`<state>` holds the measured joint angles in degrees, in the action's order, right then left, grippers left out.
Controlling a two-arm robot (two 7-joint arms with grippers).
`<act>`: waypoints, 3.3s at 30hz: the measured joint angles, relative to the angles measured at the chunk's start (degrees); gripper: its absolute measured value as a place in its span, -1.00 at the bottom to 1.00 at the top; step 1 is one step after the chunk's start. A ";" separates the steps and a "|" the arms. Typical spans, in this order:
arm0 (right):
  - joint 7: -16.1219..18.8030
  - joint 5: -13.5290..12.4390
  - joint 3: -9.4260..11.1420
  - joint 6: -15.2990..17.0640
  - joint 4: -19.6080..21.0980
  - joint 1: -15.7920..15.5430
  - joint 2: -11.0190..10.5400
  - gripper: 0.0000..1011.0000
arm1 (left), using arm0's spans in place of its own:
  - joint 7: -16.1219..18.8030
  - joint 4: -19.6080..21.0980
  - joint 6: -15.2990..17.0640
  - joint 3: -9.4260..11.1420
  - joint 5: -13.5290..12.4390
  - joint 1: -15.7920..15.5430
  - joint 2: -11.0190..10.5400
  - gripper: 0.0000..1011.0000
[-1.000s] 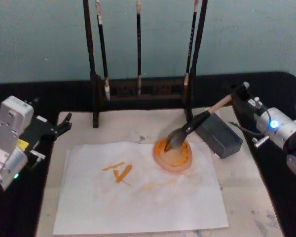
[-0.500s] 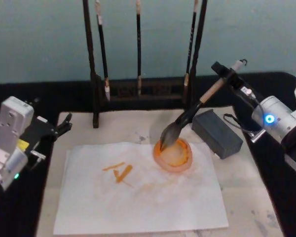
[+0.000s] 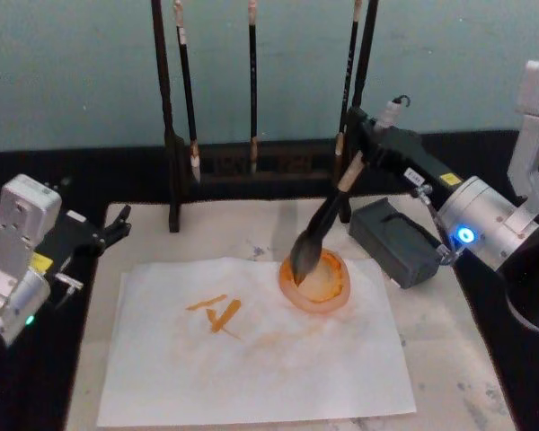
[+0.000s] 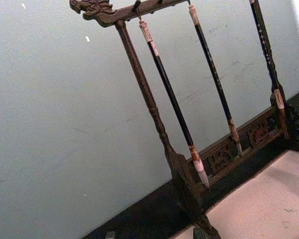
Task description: Pick up the brush from the inkstone, write on the paper, then place the brush back to its original position.
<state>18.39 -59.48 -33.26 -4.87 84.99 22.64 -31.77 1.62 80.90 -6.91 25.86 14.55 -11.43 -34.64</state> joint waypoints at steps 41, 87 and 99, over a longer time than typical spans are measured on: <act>9.49 19.21 -6.76 -6.00 5.56 -1.11 5.31 -1.00 | 0.00 0.00 0.00 0.00 0.00 0.00 0.00 1.00; 13.32 26.35 -5.29 -4.00 -1.44 -1.39 12.57 -1.00 | 0.00 0.00 0.00 0.00 0.00 0.00 0.00 1.00; 14.35 27.19 -3.80 -3.10 -0.47 -2.86 12.72 -1.00 | 0.00 0.00 0.00 0.00 0.00 0.00 0.00 1.00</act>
<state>32.74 -32.29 -37.06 -7.97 84.52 19.77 -19.05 1.62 80.90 -6.91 25.87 14.55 -11.43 -34.65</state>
